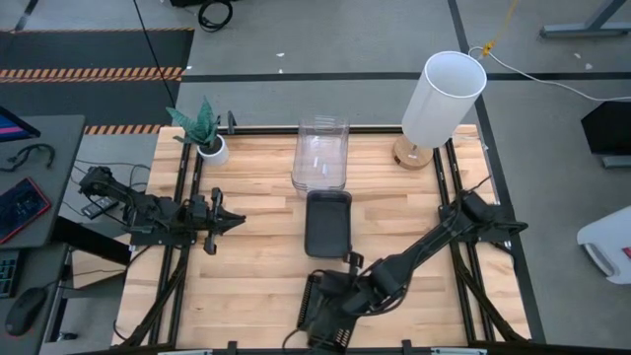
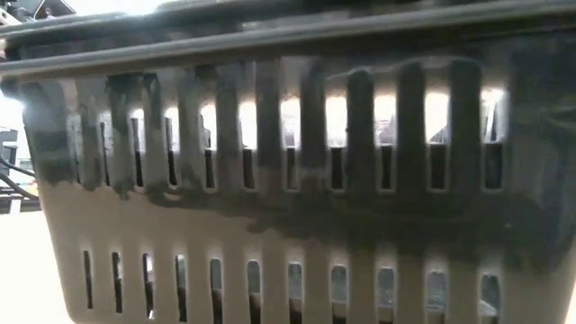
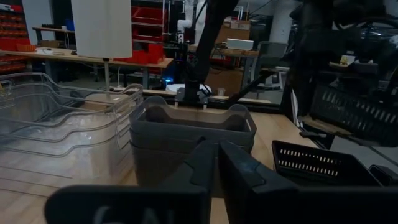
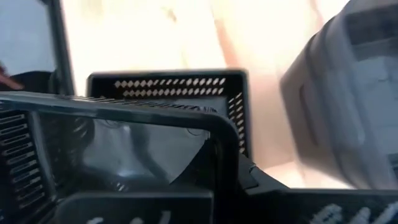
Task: Stack baskets by color
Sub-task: Stack the right black bin on top of the black bin
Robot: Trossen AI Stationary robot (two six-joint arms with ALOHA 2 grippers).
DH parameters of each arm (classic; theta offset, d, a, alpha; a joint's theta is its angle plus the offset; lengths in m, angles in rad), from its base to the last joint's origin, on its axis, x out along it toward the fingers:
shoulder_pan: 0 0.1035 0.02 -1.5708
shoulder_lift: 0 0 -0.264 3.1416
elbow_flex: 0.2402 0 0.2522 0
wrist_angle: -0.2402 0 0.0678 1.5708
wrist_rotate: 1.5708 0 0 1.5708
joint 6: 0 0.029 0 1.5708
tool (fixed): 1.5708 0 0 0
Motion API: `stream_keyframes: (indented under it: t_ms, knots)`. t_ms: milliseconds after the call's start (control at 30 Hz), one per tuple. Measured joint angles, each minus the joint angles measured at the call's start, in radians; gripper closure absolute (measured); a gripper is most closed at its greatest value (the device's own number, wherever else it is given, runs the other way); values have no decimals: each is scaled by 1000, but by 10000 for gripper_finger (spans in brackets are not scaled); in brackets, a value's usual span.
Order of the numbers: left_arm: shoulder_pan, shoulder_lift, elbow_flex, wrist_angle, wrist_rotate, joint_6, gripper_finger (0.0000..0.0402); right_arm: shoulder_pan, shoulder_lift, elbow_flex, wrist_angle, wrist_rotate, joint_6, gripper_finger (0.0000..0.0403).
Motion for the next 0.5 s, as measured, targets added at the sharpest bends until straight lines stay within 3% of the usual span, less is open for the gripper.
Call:
stream_keyframes:
  t_ms: [200,500]
  knots:
    - [0,0,0,0,0,0,366,-41,60,107,-69,17,-13,398]
    - [0,0,0,0,0,-1,378,-76,61,74,-71,17,-61,397]
